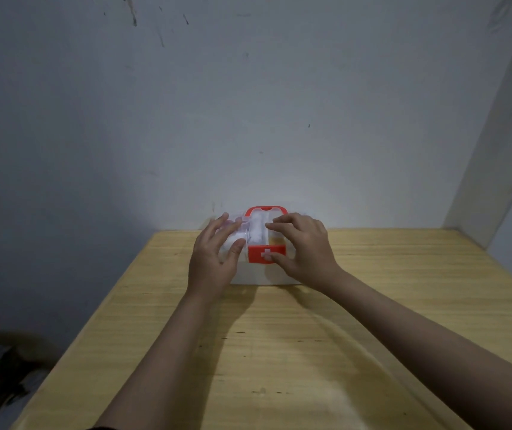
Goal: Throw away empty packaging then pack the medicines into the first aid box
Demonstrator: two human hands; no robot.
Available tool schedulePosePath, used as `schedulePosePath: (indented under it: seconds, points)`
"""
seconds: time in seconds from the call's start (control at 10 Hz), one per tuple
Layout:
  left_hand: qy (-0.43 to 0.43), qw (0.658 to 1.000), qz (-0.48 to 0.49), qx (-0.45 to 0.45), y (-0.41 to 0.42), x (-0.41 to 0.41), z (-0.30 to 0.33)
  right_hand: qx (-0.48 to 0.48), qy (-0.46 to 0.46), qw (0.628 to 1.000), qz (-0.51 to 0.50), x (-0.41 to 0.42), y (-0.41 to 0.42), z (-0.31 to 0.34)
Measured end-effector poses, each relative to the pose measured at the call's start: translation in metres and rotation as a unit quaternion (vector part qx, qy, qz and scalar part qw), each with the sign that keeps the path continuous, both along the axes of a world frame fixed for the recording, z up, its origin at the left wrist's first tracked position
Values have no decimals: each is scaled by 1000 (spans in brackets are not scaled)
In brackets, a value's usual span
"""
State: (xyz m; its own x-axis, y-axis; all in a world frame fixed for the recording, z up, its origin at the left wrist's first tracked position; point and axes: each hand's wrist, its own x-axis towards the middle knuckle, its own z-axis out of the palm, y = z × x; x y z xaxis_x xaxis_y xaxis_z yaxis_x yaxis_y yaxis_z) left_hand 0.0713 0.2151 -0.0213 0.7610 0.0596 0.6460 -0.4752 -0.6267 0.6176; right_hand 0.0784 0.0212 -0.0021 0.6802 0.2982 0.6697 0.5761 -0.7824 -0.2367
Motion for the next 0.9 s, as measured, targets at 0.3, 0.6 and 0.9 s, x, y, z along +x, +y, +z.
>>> schedulePosePath:
  seconds: [0.3,0.6,0.9]
  points:
    - [3,1000,-3,-15,-3,10,1,-22,-36,999,-13,13,-1,-7]
    - [74,997,-7,-17,-15,51,20,-36,11,998,-44,54,-3,2]
    - [139,990,-11,-26,-36,5,40,142,-21,989,19,6,-5,26]
